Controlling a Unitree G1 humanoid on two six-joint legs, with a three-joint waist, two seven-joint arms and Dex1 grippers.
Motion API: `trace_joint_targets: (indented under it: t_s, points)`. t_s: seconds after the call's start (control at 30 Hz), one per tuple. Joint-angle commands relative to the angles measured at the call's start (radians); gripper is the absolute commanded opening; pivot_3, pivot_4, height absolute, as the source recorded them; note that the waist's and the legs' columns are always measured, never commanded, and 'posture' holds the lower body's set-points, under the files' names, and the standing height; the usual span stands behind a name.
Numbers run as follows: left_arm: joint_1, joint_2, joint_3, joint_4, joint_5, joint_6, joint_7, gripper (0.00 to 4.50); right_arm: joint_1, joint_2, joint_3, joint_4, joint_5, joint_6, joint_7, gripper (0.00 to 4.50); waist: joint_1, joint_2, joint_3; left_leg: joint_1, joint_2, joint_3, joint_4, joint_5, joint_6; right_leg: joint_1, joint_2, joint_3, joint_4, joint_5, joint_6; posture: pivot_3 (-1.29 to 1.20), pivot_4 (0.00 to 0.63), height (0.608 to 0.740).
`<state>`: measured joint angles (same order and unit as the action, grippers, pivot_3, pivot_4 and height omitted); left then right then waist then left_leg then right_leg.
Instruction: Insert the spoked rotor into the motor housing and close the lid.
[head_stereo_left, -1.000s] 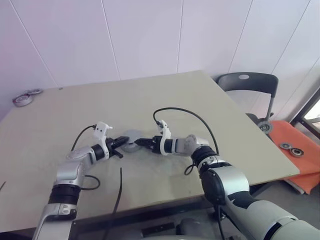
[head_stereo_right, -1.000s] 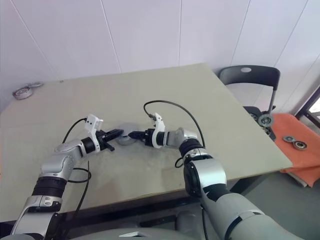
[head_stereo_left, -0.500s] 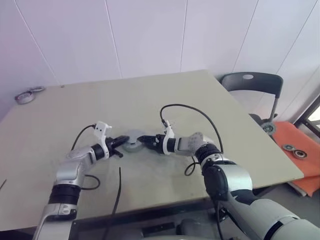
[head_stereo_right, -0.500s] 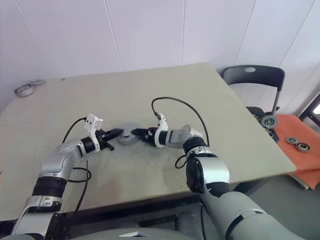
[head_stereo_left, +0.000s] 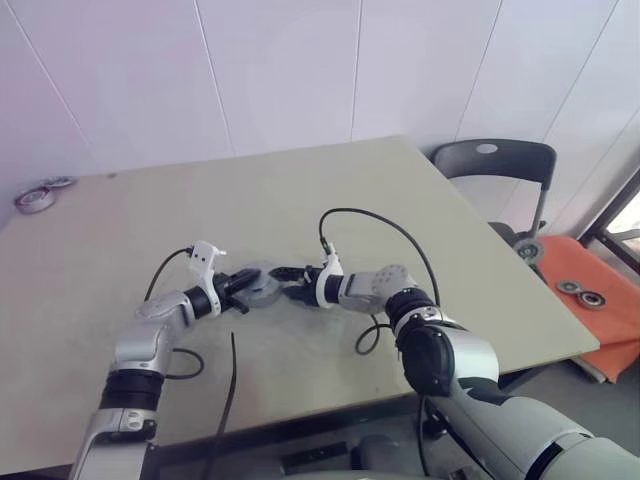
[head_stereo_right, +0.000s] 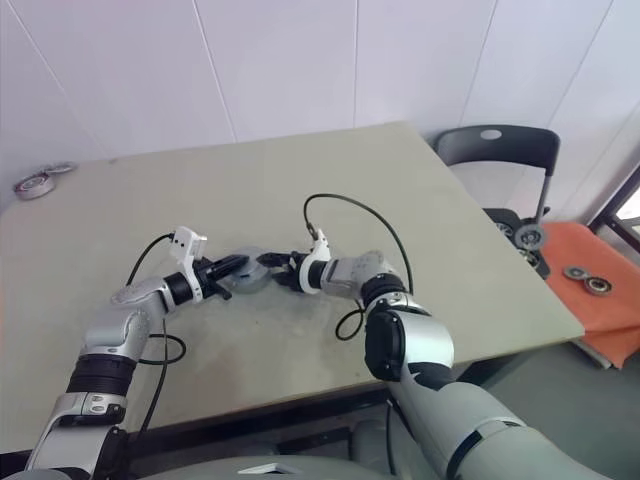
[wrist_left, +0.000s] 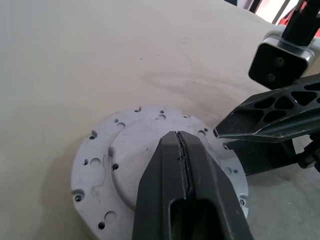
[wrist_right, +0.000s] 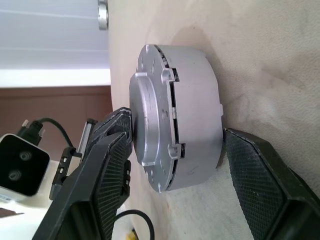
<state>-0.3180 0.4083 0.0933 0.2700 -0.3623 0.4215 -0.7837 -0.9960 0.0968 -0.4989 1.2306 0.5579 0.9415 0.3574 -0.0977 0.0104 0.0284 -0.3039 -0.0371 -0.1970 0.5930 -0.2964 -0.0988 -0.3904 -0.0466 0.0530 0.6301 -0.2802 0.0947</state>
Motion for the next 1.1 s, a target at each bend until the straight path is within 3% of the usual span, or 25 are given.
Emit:
trace_joint_targets:
  t_s: [0.03,0.67,0.77,0.9,1.1]
  points:
    - [0.005,-0.001,0.009,-0.014,-0.004,-0.001,0.011,0.00,0.033,0.014,0.015,0.061,-0.038,-0.007,-0.071,3.23,-0.004,0.000,0.000,0.000,0.000,0.000,0.000,0.000,0.000,0.000,0.000,0.000,0.000,0.001,0.001,0.00,0.000,0.740]
    - [0.039,0.040,0.070,-0.037,-0.063,0.026,-0.004,0.00,0.027,0.024,0.028,0.052,-0.040,0.030,0.014,3.23,-0.006,-0.001,0.001,-0.001,0.000,0.000,-0.002,0.000,0.000,-0.003,0.000,0.000,0.000,0.001,0.002,0.00,0.000,0.740]
    - [0.041,0.041,0.070,-0.042,-0.065,0.028,-0.002,0.00,0.027,0.022,0.033,0.051,-0.053,0.014,0.009,2.62,-0.006,-0.002,0.001,-0.002,0.000,0.000,-0.002,0.000,0.000,-0.003,0.000,0.000,0.000,0.001,0.002,0.00,0.000,0.740]
    - [0.043,0.041,0.070,-0.044,-0.067,0.028,0.002,0.00,0.029,0.019,0.030,0.054,-0.060,0.009,-0.001,1.27,-0.006,-0.002,0.001,-0.002,0.000,0.000,-0.002,0.000,0.000,-0.003,0.000,0.000,0.000,0.001,0.002,0.00,0.000,0.740]
    - [0.042,0.039,0.071,-0.043,-0.067,0.025,0.006,0.00,0.030,0.014,0.027,0.054,-0.060,0.005,0.000,1.22,-0.006,-0.002,0.002,-0.002,0.000,0.000,-0.002,0.000,0.000,-0.003,0.000,0.001,0.000,0.001,0.002,0.00,0.000,0.740]
